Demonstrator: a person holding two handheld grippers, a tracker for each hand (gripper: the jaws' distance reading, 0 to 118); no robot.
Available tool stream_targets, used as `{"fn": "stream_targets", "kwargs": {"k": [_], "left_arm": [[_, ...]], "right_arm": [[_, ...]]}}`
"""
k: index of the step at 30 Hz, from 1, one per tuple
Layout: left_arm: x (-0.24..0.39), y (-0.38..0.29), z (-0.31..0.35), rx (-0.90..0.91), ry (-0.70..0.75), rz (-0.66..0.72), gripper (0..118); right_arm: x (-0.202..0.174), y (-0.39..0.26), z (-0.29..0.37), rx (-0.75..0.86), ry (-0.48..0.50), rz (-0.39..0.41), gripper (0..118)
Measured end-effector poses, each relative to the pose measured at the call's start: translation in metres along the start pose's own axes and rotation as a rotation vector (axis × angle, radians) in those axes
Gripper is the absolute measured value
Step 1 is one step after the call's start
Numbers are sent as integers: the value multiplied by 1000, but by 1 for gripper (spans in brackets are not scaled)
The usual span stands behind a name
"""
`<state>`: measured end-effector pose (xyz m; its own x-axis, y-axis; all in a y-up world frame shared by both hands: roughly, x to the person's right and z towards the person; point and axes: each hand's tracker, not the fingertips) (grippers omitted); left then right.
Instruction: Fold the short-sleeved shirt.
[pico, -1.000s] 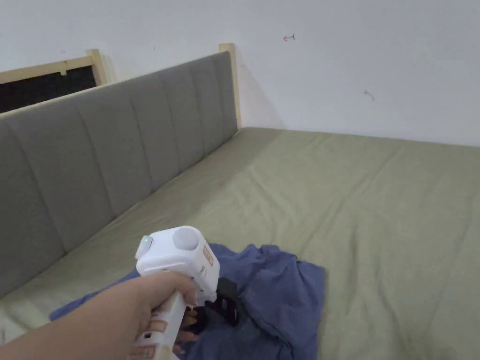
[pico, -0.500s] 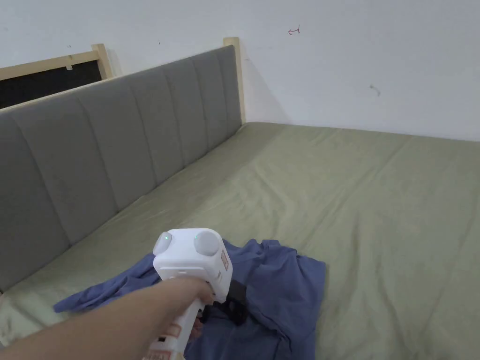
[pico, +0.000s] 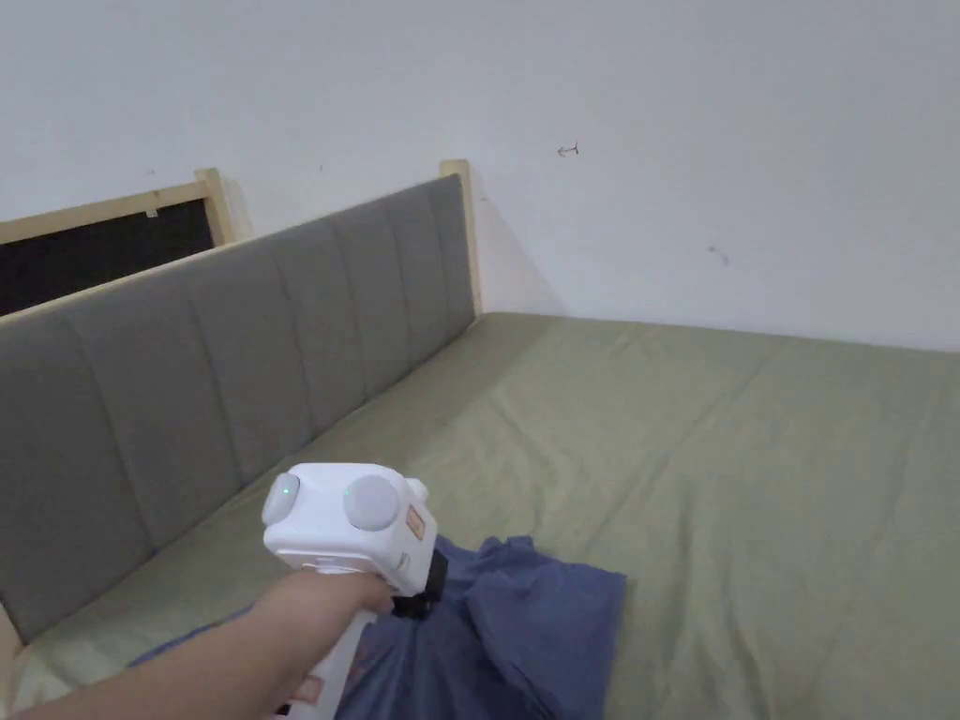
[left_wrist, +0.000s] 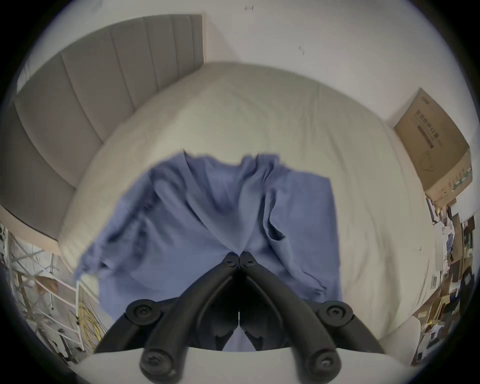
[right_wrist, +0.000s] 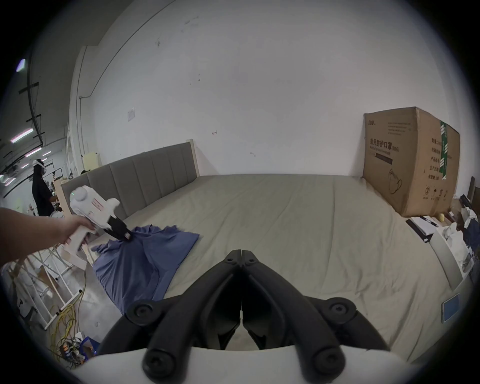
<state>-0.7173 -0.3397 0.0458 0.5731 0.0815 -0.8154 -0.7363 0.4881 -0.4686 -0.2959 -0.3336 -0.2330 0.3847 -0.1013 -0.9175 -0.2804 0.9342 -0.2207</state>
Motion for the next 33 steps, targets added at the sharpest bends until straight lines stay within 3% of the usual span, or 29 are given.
{"fn": "stream_targets", "kwargs": {"k": [6,11,17,22,28,31,33], "left_arm": [[-19,33,101,176,-29,22,0],[17,49,195,363,-122,-87,0],[103,83,280,526,-294,-155,0],[191,102,322,655,-520,-227,0],[309,110,294,596,-693,-370,0],[367,98,230,543,-750,-414,0],[400,87,166,409,-756,-416,0]], "right_arm": [[3,15,27,70,-13,-34,0],[10,26,49,122,-12,-78,0],[29,39,75,184,-61,-99,0],[53,53,102,256,-100,-112,0],[87,56,120,302,-195,-107,0],[106,48,127,297,-235,-131,0],[119,39,130,268,-255,-139,0]]}}
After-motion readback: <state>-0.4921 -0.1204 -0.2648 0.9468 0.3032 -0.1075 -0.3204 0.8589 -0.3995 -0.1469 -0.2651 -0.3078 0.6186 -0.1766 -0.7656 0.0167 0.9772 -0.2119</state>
